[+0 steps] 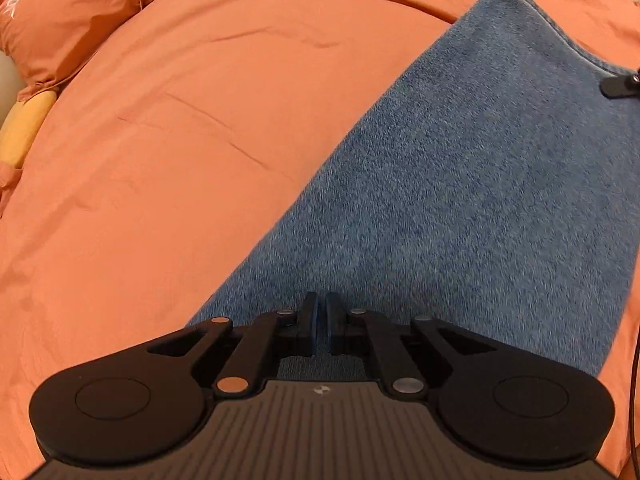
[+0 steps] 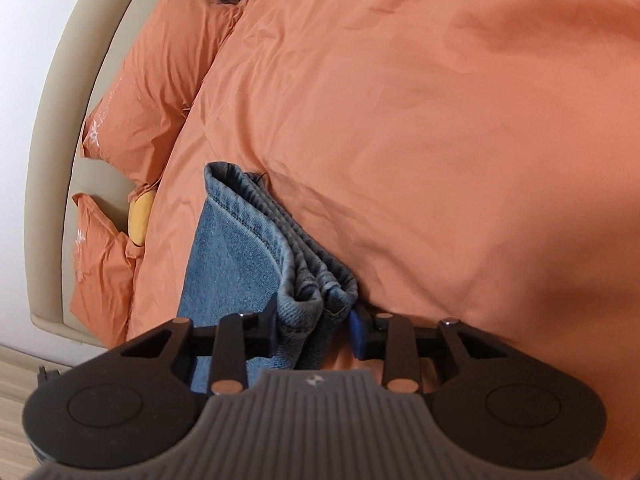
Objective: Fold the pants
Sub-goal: 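Lift the hems with the right tool and fold them toward the waistband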
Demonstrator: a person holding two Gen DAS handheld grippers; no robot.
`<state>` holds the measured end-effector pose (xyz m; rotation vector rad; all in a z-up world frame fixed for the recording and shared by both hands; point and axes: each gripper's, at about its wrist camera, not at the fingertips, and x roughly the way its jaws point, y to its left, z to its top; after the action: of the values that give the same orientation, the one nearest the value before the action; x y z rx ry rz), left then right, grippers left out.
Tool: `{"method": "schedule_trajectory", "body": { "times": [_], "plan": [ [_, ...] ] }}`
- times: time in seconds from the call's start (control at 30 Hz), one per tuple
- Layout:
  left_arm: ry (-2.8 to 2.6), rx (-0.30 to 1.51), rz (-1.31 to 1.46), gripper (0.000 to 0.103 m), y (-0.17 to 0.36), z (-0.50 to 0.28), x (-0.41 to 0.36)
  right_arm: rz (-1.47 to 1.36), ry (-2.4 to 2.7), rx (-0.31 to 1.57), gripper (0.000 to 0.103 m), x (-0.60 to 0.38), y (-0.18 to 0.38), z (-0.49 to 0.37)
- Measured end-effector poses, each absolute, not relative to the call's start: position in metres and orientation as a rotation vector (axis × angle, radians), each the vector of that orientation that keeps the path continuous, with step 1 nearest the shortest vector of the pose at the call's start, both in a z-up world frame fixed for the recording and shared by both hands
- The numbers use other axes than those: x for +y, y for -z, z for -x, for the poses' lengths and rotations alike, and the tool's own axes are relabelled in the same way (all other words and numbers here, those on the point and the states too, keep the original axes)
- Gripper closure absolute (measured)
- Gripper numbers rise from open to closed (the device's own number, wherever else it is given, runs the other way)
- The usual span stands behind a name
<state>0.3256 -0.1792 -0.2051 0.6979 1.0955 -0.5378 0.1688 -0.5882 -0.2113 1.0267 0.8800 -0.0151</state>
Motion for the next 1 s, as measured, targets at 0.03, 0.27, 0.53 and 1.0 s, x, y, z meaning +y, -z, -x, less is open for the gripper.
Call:
{"method": "schedule_trajectory", "body": {
  "times": [0.03,0.27,0.53,1.0],
  "plan": [
    [0.534,1.096,-0.692,0.099,0.206,-0.327,-0.18,-1.018,0.016,0.879,0.078,-0.589,0.209,-0.167],
    [0.526,1.095,-0.646,0.098,0.194,-0.325,-0.171,-0.93,-0.032,0.837,0.088,-0.582,0.161,-0.16],
    [0.662,1.103,-0.563,0.095,0.163,-0.267,-0.129,-0.72,-0.111,0.783,0.09,-0.543,0.078,-0.162],
    [0.659,1.164,-0.337,0.1,0.204,-0.241,-0.12,-0.447,-0.223,0.703,0.091,-0.436,-0.027,-0.15]
  ]
}}
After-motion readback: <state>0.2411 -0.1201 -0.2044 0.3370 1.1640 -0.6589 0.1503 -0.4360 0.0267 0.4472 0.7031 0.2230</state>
